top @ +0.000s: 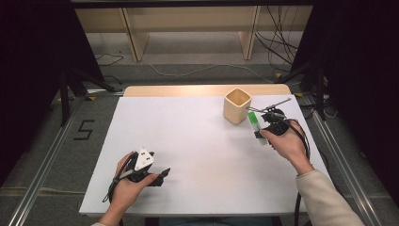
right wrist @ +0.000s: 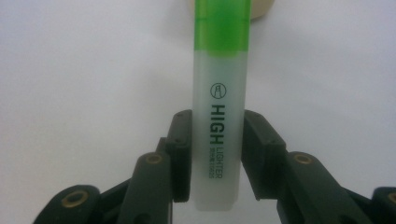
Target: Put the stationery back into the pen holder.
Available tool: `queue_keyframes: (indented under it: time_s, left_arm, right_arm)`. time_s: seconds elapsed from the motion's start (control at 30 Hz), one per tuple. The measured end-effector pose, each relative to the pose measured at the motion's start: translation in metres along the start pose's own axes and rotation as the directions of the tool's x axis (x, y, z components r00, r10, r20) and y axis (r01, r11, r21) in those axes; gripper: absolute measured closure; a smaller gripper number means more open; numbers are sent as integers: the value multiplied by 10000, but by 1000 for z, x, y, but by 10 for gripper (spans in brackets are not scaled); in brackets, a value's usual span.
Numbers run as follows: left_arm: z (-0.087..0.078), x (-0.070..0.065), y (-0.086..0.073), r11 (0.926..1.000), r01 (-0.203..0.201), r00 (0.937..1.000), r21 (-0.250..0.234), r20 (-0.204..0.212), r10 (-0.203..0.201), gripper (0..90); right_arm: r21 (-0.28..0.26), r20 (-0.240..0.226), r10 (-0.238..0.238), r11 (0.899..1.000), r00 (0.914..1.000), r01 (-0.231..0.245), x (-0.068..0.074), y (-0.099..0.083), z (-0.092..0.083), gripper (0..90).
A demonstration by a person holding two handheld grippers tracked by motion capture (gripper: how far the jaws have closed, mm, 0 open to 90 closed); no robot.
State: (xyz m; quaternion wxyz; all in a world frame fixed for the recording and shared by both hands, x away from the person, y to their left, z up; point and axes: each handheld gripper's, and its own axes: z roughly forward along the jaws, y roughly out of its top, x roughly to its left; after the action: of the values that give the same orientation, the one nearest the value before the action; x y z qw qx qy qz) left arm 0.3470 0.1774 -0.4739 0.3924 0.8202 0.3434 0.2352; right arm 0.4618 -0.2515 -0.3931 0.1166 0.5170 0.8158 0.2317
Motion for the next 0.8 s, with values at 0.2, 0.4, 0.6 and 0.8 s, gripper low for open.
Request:
queue_keyframes:
  time_s: [0.2, 0.4, 0.6, 0.8]
  left_arm:
    - [0, 0, 0, 10000, 5, 10000, -4, -7, -5, 167]
    - [0, 0, 0, 10000, 6, 10000, -5, -12, -6, 167]
    - [0, 0, 0, 10000, 1, 10000, -4, -6, -1, 167]
    - [0, 0, 0, 10000, -7, 10000, -10, -11, 7, 167]
  right_arm:
    - [-631, 60, -110, 9979, 9999, 114, -1, 1, -3, 660]
    - [-1284, 91, -168, 9916, 9998, 178, -3, 2, -6, 660]
    - [-1656, 121, -233, 9859, 9997, 249, -3, 2, -8, 660]
    - [-2364, 61, -396, 9708, 9992, 400, -4, 2, -11, 660]
